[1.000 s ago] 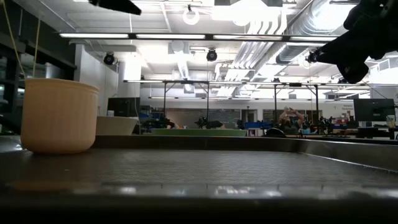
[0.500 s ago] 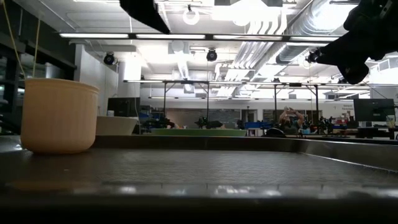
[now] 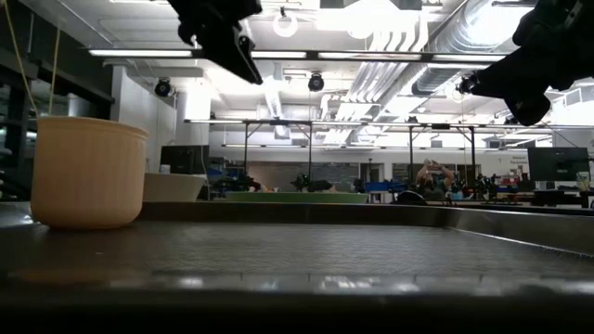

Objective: Set up tray
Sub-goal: Put the green plate to the right of the orange cup on the brown serving tray

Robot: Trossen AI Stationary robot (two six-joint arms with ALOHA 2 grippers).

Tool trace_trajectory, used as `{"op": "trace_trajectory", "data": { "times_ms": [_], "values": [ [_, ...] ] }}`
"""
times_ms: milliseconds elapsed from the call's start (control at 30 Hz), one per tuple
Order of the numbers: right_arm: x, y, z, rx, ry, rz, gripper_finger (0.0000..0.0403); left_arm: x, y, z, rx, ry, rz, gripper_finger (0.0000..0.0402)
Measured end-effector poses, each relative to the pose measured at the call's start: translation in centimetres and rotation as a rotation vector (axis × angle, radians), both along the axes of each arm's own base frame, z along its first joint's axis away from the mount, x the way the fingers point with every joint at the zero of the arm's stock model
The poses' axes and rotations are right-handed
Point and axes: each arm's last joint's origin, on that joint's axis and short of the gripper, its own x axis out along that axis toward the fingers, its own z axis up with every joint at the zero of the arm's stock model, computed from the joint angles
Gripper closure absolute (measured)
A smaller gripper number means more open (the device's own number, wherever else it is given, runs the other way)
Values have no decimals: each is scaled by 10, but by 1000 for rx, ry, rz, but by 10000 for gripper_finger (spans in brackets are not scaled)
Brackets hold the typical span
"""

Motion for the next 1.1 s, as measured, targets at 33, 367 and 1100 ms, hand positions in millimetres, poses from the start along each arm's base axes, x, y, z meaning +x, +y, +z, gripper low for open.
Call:
{"op": "trace_trajectory", "data": {
  "times_ms": [33, 367, 1100],
  "values": [
    [0, 0, 0, -1, 0, -4, 320, 1, 0, -4, -8, 22, -2, 202],
    [0, -1, 0, -5, -2, -34, 320, 30, 0, -50, -86, 180, -110, 202],
    [0, -1, 0, 13, -4, -38, 320, 61, -10, -111, -65, 358, -185, 202]
  ]
}}
